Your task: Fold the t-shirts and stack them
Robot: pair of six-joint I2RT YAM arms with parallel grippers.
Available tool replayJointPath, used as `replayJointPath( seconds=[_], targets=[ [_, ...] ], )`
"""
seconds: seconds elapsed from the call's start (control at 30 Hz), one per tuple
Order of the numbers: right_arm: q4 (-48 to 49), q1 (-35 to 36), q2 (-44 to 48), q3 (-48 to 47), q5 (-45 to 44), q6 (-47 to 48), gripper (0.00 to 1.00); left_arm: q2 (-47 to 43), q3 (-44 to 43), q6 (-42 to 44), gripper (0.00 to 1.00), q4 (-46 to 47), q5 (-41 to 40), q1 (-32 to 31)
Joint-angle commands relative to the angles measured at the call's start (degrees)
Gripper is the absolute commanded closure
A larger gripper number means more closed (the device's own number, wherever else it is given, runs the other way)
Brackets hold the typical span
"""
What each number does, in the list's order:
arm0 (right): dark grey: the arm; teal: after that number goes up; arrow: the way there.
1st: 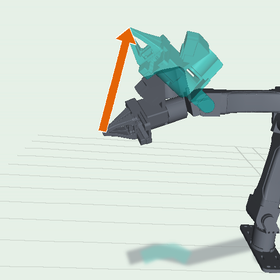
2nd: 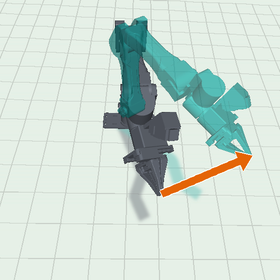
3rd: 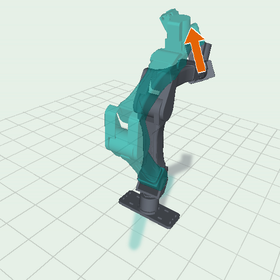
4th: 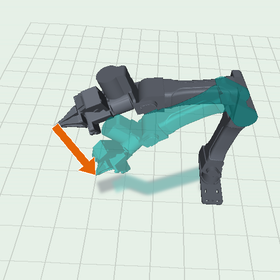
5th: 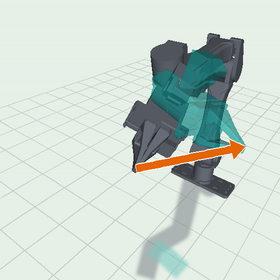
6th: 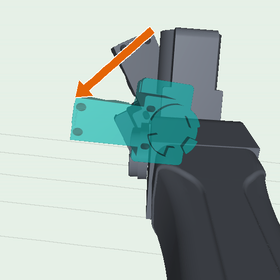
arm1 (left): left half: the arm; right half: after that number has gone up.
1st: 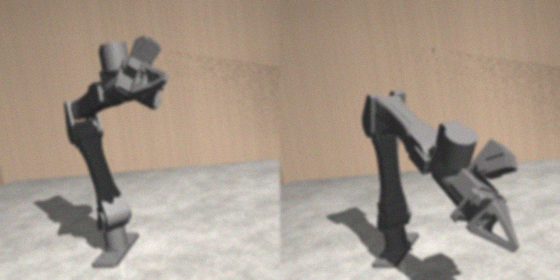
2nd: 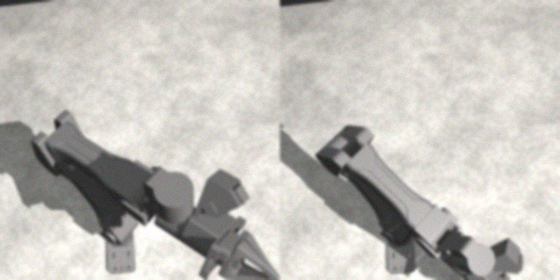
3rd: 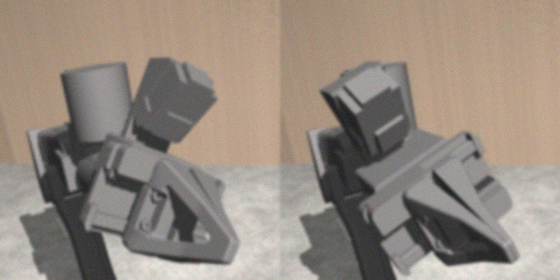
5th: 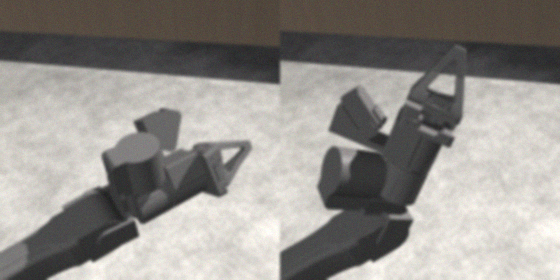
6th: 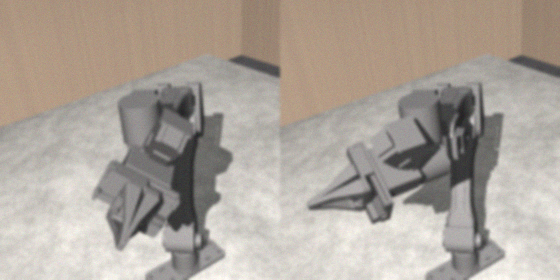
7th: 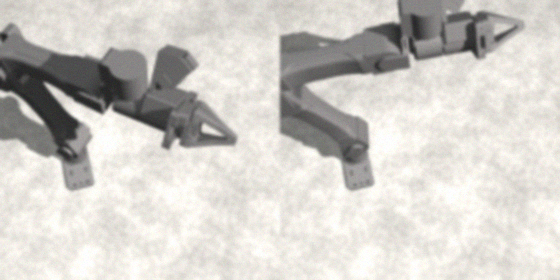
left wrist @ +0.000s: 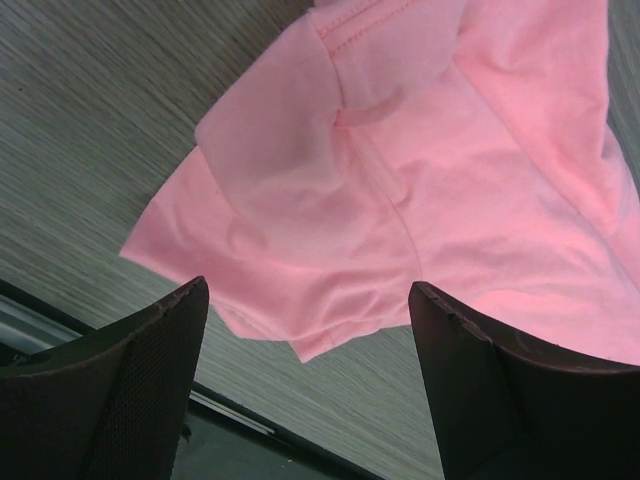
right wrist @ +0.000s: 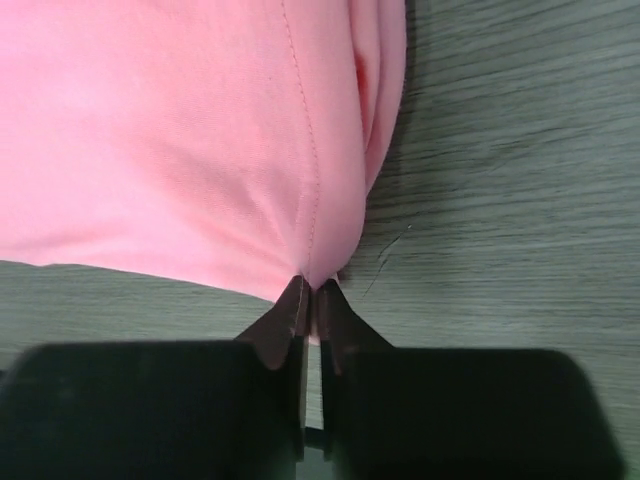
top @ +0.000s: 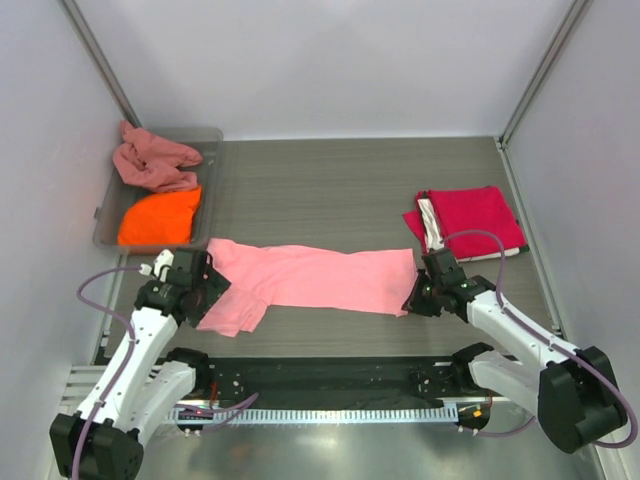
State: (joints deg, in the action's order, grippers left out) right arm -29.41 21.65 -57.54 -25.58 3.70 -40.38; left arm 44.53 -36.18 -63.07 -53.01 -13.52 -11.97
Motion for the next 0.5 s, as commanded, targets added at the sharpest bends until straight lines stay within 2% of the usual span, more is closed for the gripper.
replayJointPath(
  seconds=[0.0, 0.17, 0.23, 0.37, 0.47],
  targets=[
    [0.2, 0.3, 2.4, -4.5, -1.2, -0.5, 0.97, 1.1, -0.8, -2.1, 0.19, -0.9, -3.2, 0.2],
    [-4.3, 0.2, 5.9, -11.1, -3.4, 0.6, 0.99, 0.4, 0.4, -3.1, 0.20, -0.7, -3.8, 0.2],
    [-4.8, 0.1, 5.8, -14.2, -7.7, 1.2, 0.99, 1.2, 0.5, -3.1, 0.21, -0.8, -3.2, 0.1],
    [-2.5, -0.2, 1.0, -18.4, -12.9, 3.1, 0.99, 3.3, 1.1, -3.8, 0.22, -1.0, -2.7, -0.1],
    [2.4, -1.6, -1.9, -19.2, -12.3, 3.2, 0.99, 4.9, 2.3, -4.6, 0.29, -0.2, -1.9, 0.0]
  ],
)
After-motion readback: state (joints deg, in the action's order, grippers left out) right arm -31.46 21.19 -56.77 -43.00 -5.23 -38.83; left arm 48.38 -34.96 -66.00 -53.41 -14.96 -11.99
